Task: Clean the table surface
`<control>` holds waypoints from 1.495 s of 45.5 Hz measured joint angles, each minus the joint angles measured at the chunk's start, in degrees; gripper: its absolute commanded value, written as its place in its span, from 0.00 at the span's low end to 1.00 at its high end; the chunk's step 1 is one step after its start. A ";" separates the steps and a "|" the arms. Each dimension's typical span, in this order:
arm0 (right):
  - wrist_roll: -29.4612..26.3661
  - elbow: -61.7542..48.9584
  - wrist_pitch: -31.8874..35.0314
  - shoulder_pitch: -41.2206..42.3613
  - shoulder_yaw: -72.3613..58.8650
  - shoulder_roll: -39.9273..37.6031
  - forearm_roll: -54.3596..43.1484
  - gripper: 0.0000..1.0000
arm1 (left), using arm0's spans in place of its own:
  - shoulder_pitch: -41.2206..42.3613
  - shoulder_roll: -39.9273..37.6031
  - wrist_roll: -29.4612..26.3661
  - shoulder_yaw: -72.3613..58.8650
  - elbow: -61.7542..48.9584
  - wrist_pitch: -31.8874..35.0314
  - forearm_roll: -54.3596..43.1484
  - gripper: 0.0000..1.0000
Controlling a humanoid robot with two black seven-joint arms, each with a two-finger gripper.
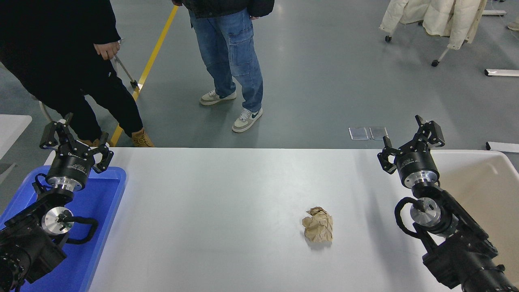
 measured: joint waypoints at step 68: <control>2.22 11.33 -0.59 -2.08 -22.89 -15.92 -16.82 1.00 | 0.00 0.00 0.00 0.00 0.00 0.01 0.00 1.00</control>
